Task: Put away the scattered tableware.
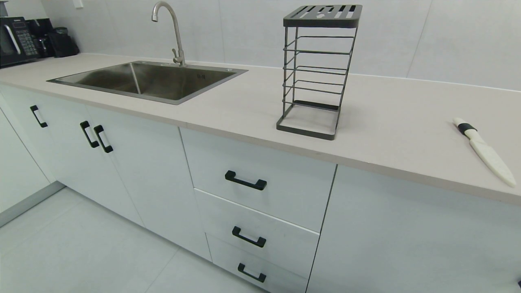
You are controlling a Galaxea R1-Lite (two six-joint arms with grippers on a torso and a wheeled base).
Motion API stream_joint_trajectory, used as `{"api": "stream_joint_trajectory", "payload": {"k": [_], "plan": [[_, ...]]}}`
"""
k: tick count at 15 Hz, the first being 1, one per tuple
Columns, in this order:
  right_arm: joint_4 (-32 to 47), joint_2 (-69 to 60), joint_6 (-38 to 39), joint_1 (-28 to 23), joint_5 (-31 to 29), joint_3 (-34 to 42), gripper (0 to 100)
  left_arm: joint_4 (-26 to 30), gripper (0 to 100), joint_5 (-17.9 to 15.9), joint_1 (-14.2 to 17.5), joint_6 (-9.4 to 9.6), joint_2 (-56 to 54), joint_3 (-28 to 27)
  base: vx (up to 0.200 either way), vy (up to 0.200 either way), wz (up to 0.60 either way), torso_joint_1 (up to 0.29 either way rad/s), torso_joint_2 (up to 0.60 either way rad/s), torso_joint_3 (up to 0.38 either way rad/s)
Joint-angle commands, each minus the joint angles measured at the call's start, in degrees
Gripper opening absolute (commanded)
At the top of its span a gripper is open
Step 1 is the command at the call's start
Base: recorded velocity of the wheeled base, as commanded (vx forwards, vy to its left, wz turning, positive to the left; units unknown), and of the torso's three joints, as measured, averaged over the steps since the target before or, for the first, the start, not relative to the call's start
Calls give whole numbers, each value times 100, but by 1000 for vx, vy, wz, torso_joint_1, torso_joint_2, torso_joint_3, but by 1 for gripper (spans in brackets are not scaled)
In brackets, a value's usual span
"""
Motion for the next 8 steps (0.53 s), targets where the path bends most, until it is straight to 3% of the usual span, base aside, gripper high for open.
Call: {"api": "stream_joint_trajectory", "payload": {"k": [1,7,8], "plan": [[0,9,8,-7,1,1,100,-1,100,-11,2,2,7,5,0,0,0,0,0,0],[0,9,0,2,1,1,100,-1,100,-2,2,-25,7,5,0,0,-600,0,4,1],[0,9,0,2,1,1,100,-10,100,-11,2,-16,7,5,0,0,0,0,0,0]]}}
